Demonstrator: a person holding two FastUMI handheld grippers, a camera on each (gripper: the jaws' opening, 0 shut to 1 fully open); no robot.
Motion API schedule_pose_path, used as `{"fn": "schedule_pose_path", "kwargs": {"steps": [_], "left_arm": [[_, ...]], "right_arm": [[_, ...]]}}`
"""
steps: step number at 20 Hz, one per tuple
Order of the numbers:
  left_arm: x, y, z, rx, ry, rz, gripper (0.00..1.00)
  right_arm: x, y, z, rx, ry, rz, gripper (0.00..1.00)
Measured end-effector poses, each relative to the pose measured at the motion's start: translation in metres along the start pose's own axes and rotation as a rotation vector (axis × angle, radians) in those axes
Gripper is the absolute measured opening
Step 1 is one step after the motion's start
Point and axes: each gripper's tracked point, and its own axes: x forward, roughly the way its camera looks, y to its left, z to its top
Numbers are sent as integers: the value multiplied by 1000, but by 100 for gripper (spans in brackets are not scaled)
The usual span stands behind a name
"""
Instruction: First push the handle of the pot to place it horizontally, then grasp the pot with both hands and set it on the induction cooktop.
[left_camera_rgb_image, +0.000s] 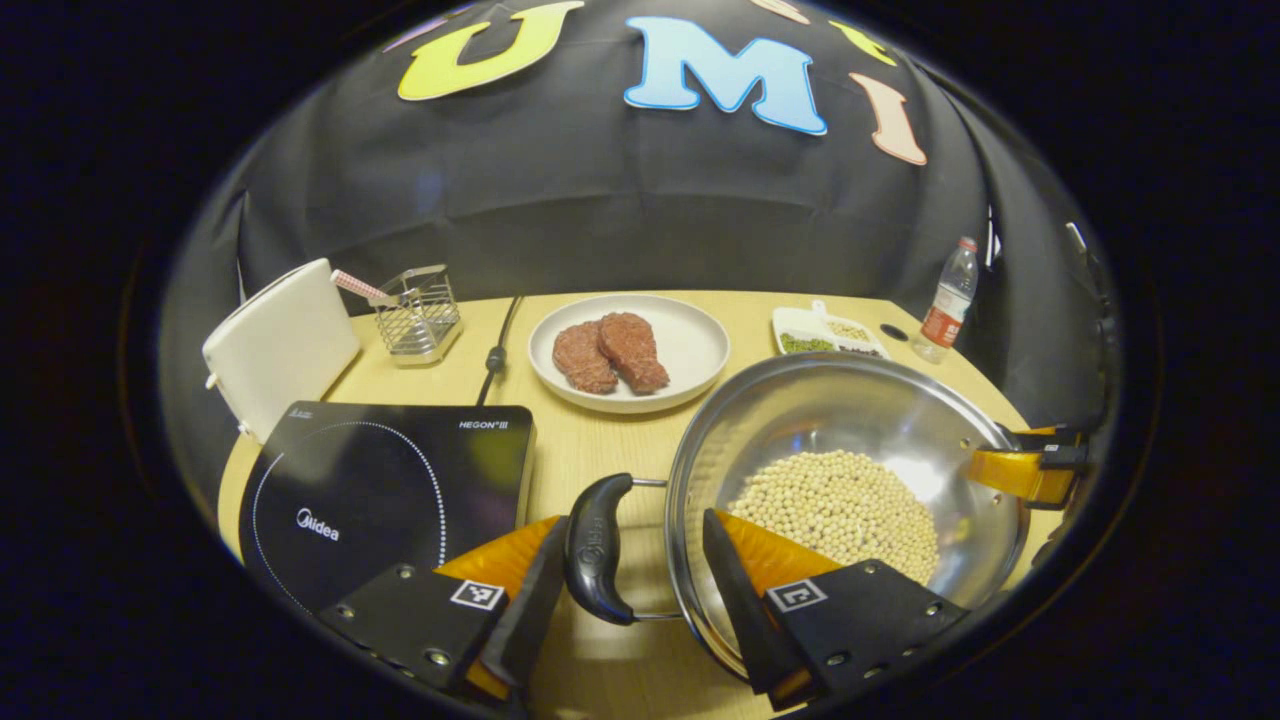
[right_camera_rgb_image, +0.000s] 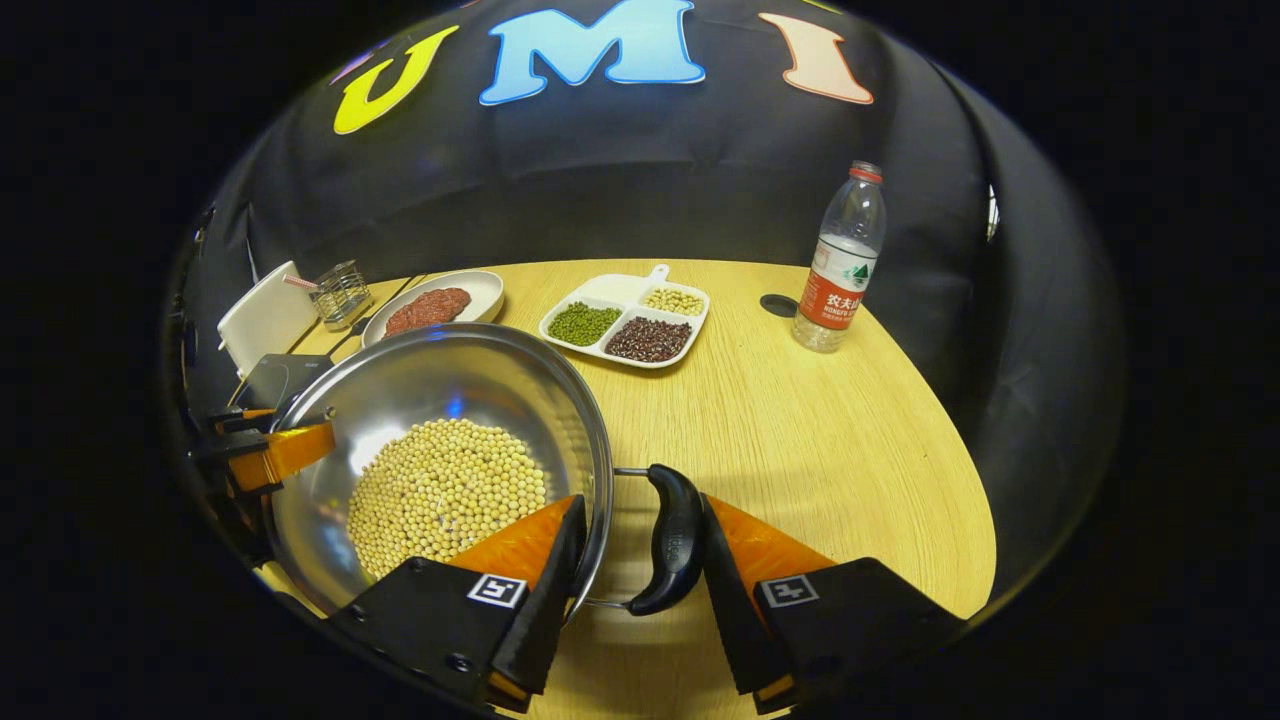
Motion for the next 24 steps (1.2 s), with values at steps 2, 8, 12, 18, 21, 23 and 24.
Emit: {"fn": "schedule_pose_path", "kwargs": {"steps": [2, 8, 12, 18, 21, 23, 24], "left_arm": [[0, 0, 0, 0, 0, 10, 66], [0, -1, 3, -19, 14, 12, 60], [-11, -3, 1, -47, 17, 8, 60], [-38, 10, 16, -24, -8, -28, 57], [-52, 24, 28, -11, -25, -45, 60], [-61, 36, 36, -6, -35, -52, 59], [-66, 43, 38, -7, -39, -52, 59]], "right_arm": [[-1, 1, 0, 24, 7, 2, 64], [-2, 3, -1, 61, 21, 12, 48], [-12, 2, 0, 64, 26, 9, 48], [-50, 19, 4, 81, 3, -19, 45], [-66, 35, 8, 107, -19, -30, 45], [-75, 47, 11, 115, -34, -34, 45], [-79, 53, 14, 121, -40, -34, 45]]}}
